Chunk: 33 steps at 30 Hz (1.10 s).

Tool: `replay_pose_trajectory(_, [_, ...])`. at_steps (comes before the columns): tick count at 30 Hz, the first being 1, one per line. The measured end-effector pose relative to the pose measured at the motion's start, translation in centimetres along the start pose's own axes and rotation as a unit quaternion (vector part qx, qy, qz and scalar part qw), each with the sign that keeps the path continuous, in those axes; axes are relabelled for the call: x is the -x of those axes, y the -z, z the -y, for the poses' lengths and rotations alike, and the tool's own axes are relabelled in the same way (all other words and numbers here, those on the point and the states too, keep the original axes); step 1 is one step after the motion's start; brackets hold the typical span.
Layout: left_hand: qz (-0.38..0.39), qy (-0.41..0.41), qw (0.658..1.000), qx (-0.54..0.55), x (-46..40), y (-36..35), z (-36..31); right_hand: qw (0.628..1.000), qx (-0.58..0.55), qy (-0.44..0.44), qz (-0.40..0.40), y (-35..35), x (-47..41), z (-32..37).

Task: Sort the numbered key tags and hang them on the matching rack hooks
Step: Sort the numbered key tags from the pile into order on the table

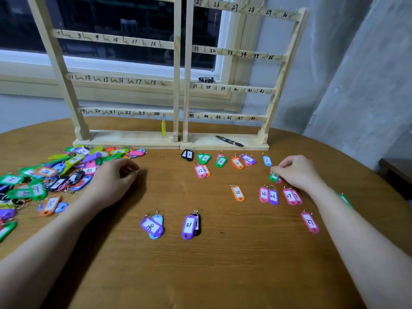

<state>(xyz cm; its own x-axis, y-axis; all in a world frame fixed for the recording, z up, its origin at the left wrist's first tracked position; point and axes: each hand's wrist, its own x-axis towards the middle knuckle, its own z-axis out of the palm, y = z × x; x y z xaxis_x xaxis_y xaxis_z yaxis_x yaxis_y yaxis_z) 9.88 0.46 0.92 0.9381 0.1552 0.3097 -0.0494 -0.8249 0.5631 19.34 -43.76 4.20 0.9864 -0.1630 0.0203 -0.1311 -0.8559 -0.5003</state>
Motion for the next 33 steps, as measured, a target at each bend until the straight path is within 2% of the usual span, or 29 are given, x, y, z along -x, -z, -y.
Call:
replay_pose_trajectory(3, [-0.010,0.019,1.000,-0.002,0.2,0.7,0.3,0.997,0.002,0.044,-0.065,-0.5,0.0,2.2])
replay_pose_trajectory(6, [-0.054,0.060,0.997,-0.021,-0.2,1.6,1.5,0.988,-0.080,0.115,-0.069,-1.4,0.7,6.6])
replay_pose_trajectory(10, [-0.078,0.125,0.989,-0.032,-1.2,2.3,3.3,0.971,-0.113,0.212,0.020,-4.4,2.3,13.6])
replay_pose_trajectory(13, [-0.086,0.128,0.987,-0.054,-1.8,2.0,3.6,0.950,-0.098,0.281,0.090,-7.9,3.0,18.1])
replay_pose_trajectory(16, [-0.084,0.123,0.987,-0.067,-3.0,1.6,3.3,0.934,-0.071,0.327,0.126,-11.3,3.2,21.5])
replay_pose_trajectory(21, [-0.111,0.080,0.984,-0.117,-4.1,1.0,4.2,0.921,-0.012,0.364,0.141,-15.4,2.4,25.6])
replay_pose_trajectory(25, [-0.122,0.031,0.981,-0.147,-3.7,1.4,4.5,0.908,0.050,0.398,0.119,-17.0,2.5,28.0])
replay_pose_trajectory(29, [-0.119,0.038,0.980,-0.154,-4.2,1.7,5.4,0.908,0.066,0.407,0.077,-18.2,1.9,28.8])
replay_pose_trajectory(31, [-0.130,0.034,0.983,-0.125,-4.3,1.5,5.5,0.907,0.072,0.409,0.068,-18.6,1.8,28.9])
replay_pose_trajectory(33, [-0.150,0.035,0.988,-0.019,-4.2,1.5,5.1,0.906,0.081,0.412,0.060,-18.6,1.9,28.7])
